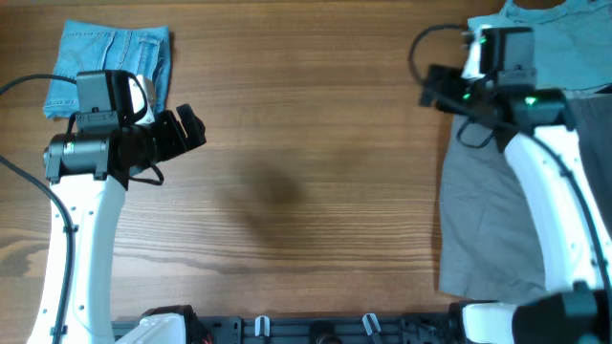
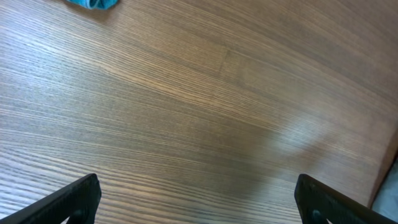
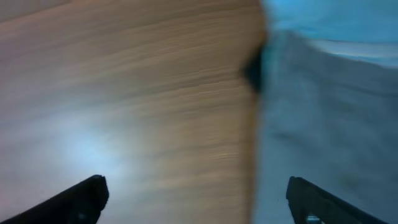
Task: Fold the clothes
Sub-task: 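Reach the right gripper to the grey shorts on the right pile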
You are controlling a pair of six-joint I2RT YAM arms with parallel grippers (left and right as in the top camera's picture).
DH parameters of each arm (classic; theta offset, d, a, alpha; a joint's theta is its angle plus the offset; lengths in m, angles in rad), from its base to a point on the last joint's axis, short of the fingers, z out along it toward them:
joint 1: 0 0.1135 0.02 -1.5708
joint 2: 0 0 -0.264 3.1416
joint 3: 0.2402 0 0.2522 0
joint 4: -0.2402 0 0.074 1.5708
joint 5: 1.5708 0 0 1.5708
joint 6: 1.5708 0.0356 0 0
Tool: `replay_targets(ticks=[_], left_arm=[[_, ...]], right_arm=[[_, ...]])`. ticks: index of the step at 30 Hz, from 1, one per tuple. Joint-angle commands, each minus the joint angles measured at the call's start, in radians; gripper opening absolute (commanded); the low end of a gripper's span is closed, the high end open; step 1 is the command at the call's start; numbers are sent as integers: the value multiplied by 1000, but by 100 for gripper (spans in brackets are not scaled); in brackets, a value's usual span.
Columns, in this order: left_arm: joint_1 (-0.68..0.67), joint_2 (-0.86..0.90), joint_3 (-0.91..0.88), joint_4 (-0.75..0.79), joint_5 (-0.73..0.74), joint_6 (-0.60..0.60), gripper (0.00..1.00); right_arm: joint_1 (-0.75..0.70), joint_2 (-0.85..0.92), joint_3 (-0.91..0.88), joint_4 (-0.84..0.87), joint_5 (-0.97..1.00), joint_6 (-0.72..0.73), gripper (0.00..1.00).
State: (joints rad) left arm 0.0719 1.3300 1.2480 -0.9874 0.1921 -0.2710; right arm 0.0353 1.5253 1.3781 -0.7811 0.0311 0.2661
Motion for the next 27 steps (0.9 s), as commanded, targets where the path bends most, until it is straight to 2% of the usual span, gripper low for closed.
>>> replay_targets(ticks=[1, 4, 8, 14, 17, 24, 27], left_arm=[[-6, 2, 24, -16, 26, 21, 100], [-10, 2, 24, -16, 28, 33, 100], [-25, 2, 24, -16, 28, 66, 100], [-61, 2, 24, -20, 28, 111, 99], [-75, 2, 24, -18, 28, 111, 98], [-77, 2, 24, -13, 29, 110, 96], [-77, 2, 24, -13, 29, 110, 97]], right_arm=[[-124, 135, 19, 24, 127, 105, 86], [-198, 227, 19, 72, 81, 161, 78], [-249, 322, 19, 209, -60, 160, 77], [-253, 420, 19, 347, -36, 160, 77], [-244, 465, 19, 404, -126, 152, 77], [-231, 525, 19, 447, -25, 151, 77], [-231, 542, 19, 450, -27, 124, 68]])
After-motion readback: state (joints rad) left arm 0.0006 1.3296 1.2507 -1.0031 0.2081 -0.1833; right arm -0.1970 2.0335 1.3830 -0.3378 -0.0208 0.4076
